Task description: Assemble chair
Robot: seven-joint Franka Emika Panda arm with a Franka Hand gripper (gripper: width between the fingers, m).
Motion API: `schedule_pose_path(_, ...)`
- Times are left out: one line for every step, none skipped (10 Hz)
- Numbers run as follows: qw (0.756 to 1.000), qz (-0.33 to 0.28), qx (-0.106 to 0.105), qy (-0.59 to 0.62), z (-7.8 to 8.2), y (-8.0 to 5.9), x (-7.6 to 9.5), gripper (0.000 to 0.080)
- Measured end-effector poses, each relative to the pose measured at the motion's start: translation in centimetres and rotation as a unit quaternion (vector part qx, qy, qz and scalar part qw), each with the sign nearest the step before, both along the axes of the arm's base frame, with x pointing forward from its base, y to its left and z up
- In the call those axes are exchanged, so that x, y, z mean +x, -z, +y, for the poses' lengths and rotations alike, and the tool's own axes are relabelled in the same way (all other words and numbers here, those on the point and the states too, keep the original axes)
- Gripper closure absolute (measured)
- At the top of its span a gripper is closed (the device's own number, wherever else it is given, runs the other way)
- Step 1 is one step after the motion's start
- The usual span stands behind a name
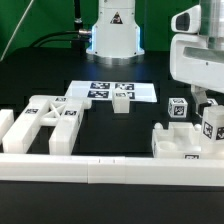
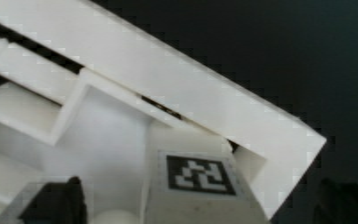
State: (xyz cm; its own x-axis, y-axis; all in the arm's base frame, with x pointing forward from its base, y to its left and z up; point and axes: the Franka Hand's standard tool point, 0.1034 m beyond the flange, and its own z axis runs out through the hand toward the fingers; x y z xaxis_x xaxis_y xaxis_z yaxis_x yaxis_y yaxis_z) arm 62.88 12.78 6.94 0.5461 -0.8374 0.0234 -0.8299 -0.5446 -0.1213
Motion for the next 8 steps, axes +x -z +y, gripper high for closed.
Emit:
schedule_pose_path(0.999, -0.002, -0.006, -0.050, 0.0, 0.0, 0.0, 0.0150)
schedule_pose_path(0.993, -0.002, -0.012, -0.115, -0.1, -0.1, 0.1, 0.0150)
schedule_pose_path(0.986, -0.006, -0.018, -0.168, -0.5, -0.2, 0.3, 0.0150)
schedule_pose_path(0.972, -0.011, -0.026, -0.235, -1.0, -0.4, 0.5, 0.0150)
schedule_pose_path(0.960, -0.014, -0.031, -0.277, -1.3, -0.5, 0.6, 0.0150)
schedule_pose_path(0.945, -0.015, -0.036, -0.324, -1.1, -0.3, 0.5, 0.0150)
schedule_pose_path(0.931, -0.017, -0.041, -0.362, -1.1, -0.3, 0.5, 0.0150)
schedule_pose_path(0.922, -0.018, -0.043, -0.385, -1.0, -0.4, 0.5, 0.0150)
